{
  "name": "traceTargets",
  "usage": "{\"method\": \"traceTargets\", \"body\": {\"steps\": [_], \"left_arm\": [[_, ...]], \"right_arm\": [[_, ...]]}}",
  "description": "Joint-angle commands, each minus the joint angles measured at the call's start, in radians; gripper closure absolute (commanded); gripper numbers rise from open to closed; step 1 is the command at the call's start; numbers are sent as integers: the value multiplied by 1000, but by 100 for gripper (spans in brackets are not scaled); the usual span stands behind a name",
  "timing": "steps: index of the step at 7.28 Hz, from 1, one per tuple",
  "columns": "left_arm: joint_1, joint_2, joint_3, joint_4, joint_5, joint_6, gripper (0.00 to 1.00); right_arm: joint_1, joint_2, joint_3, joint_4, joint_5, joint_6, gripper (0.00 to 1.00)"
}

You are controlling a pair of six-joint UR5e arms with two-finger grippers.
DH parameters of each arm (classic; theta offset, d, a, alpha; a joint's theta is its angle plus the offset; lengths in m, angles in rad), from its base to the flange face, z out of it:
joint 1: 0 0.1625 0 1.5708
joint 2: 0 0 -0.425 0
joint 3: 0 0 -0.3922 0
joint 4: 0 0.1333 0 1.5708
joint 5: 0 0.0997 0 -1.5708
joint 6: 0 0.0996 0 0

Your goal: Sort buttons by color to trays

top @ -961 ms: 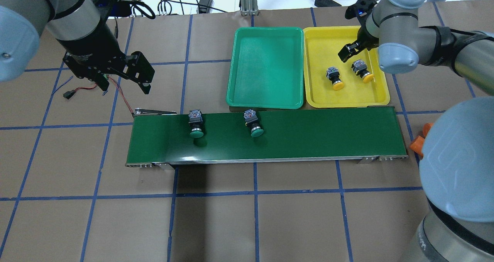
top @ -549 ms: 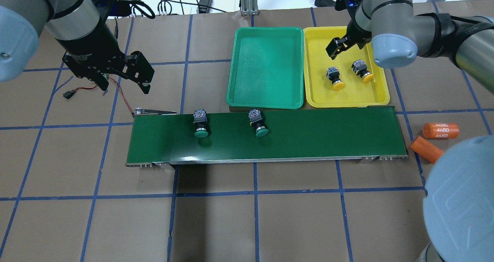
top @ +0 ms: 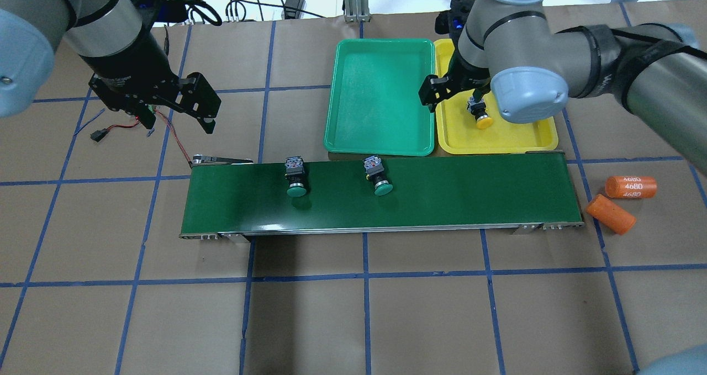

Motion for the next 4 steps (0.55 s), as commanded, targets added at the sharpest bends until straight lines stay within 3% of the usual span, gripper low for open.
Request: {"method": "traceTargets", "body": {"steps": [1,4], "left_arm": [[0,-1,2,4,-11,-11,0],[2,-1,1,11,-3,-8,0]], "right_arm": [[102,-11,34,-8,-62,87,3],[164,-10,59,-6,-63,121,8]]}}
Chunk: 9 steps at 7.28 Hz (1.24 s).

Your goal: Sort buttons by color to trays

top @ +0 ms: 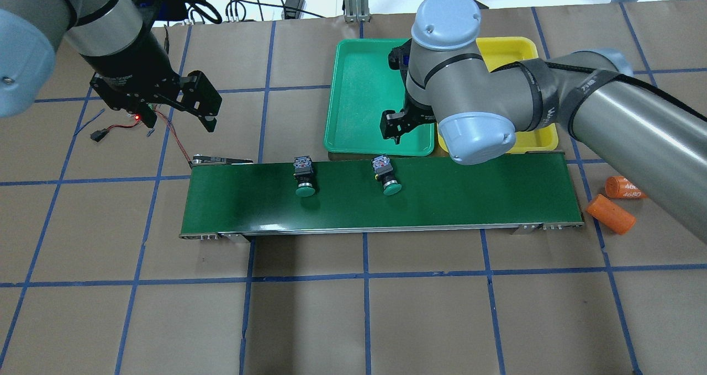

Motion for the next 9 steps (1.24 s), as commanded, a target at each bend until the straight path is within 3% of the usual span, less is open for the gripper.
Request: {"method": "traceTargets", "body": {"steps": [1,9], "left_arm": [[1,-1,0,2,-2,-2,0],[1,-4,1,3,1,0,0]], "right_arm": [[25,-1,31,-3,1,6,8],[26,37,68,-71,12,-66,9]]}}
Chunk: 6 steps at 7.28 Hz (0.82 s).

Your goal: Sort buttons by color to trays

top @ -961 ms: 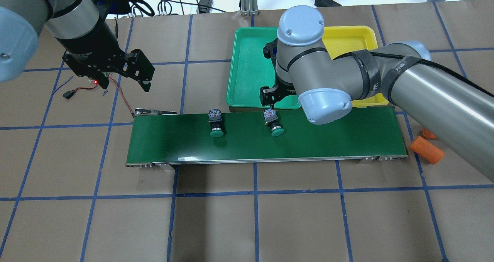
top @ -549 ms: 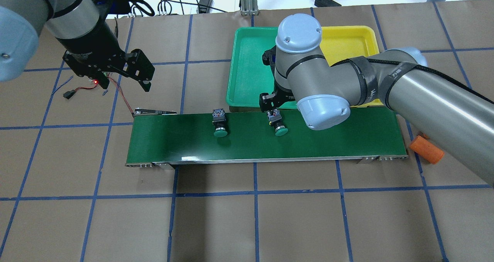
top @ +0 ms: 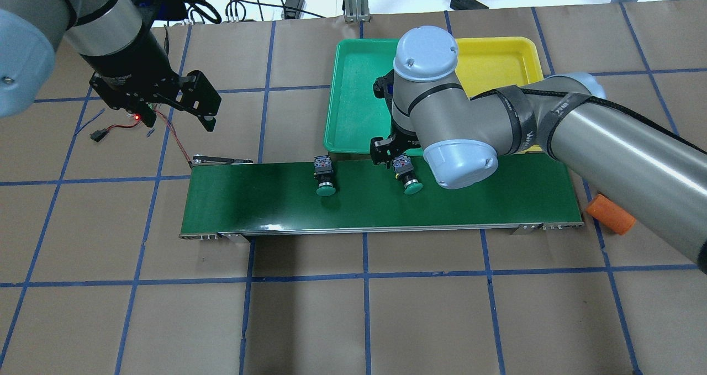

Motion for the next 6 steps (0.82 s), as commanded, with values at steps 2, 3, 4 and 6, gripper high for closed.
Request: {"method": "traceTargets", "body": {"steps": [2,3,4,6], "left_arm": [[0,-2,-1,0,0,-2,0],[0,-5,1,0,-1,-7,0],[0,-2,1,0,-1,-7,0],[0,1,0,0,-3,-7,0]], "right_arm": [[0,24,24,-59,-12,-47,21],[-3,22,24,-59,-20,-114,41],[-5,22,24,-58,-56,-130,58],[-11,18,21,-42,-113,-171,100]]}}
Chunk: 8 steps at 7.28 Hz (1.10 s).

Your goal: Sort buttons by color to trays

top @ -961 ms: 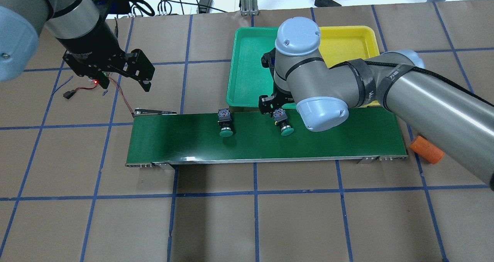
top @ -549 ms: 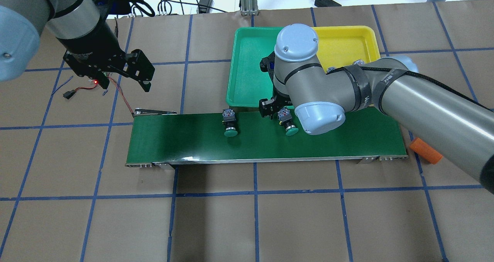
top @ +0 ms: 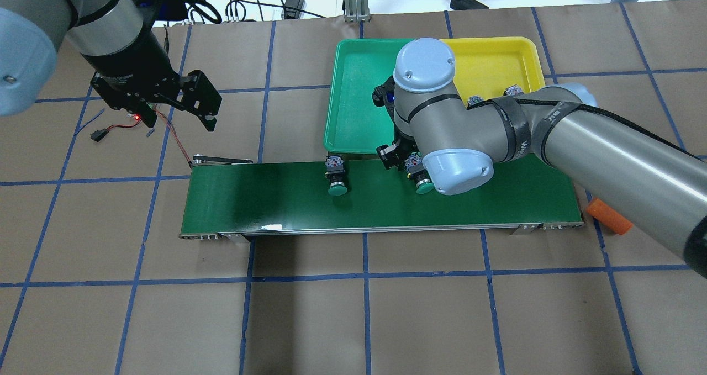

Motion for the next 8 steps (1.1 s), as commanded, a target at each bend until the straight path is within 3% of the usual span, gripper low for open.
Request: {"method": "traceTargets", "body": {"steps": [1,4,6,8], "left_arm": [[0,5,0,0,0,0,0],[0,8,-1,0,0,0,0],[0,6,0,0,0,0,0],[0,6,0,0,-3,0,0]], "right_arm": [[-7,-5,-10,17,-25,-29,100],[-8,-2,-118,64,-23,-29,100],[-14,53,-304,156,-16,-33,100],[-26,169,-451,155,-9,-78,100]]}}
